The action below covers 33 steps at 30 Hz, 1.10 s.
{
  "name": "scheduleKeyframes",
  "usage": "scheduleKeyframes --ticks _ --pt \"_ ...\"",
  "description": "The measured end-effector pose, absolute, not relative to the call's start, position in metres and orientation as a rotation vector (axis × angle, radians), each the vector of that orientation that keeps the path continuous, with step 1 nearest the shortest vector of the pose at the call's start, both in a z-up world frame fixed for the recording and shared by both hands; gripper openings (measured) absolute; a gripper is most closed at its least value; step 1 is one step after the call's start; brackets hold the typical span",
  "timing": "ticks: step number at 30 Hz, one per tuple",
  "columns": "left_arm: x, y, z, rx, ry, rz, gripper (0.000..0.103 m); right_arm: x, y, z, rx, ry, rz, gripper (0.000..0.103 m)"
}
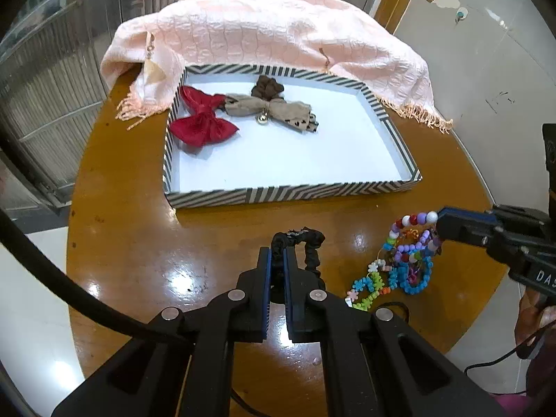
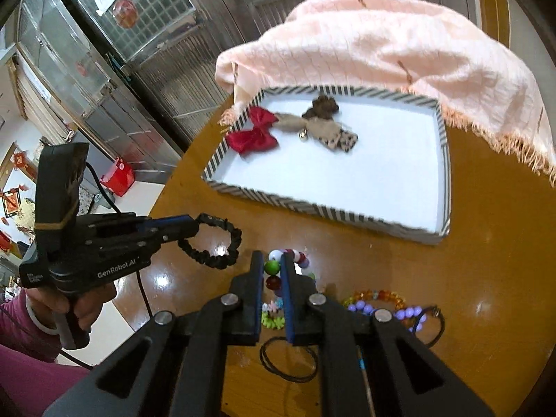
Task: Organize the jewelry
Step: 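Grasp the black scrunchie with the left tool while the right tool grasps a bead bracelet, then place the black scrunchie and bead bracelet in the tray and open both tools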
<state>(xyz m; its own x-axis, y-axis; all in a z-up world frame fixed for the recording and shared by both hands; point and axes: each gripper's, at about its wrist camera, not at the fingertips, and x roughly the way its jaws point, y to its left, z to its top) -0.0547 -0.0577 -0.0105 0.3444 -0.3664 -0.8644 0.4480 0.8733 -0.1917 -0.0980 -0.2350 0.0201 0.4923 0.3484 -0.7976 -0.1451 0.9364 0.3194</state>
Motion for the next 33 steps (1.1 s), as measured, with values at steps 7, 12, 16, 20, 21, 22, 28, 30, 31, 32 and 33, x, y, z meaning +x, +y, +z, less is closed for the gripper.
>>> scheduleKeyframes --ticks 7,12,16,20,21,22,28,30,31,32,33 --pt "-0.049 -0.057 0.004 0.094 1.057 -0.507 0.0 -0.088 -0.242 0.036 0.215 0.971 0.282 0.01" --pt "-0.044 -0.058 0.018 0.107 1.01 -0.485 0.0 -0.082 -0.246 0.047 0.205 0.941 0.266 0.009" --pt "-0.04 -0.06 0.026 0.105 0.986 -0.479 0.0 -0.079 -0.248 0.054 0.19 0.925 0.261 0.01" --pt "-0.036 -0.064 0.029 0.111 0.973 -0.476 0.0 -0.074 -0.249 0.057 0.178 0.919 0.257 0.01" --pt "-0.034 -0.065 0.031 0.114 0.969 -0.473 0.0 -0.072 -0.249 0.057 0.175 0.918 0.256 0.009" --pt "-0.033 -0.066 0.031 0.115 0.966 -0.471 0.0 -0.07 -0.25 0.057 0.174 0.917 0.255 0.01" --pt "-0.018 -0.069 0.033 0.114 0.96 -0.45 0.0 -0.055 -0.258 0.055 0.163 0.919 0.238 0.009" --pt "-0.011 -0.071 0.032 0.112 0.964 -0.442 0.0 -0.047 -0.262 0.054 0.157 0.922 0.233 0.009" --pt "-0.008 -0.072 0.031 0.109 0.967 -0.441 0.0 -0.043 -0.263 0.054 0.153 0.923 0.231 0.009" --pt "-0.003 -0.074 0.03 0.105 0.972 -0.439 0.0 -0.038 -0.265 0.053 0.147 0.926 0.23 0.009" --pt "0.0 -0.075 0.029 0.101 0.977 -0.438 0.0 -0.034 -0.266 0.052 0.14 0.93 0.23 0.009"
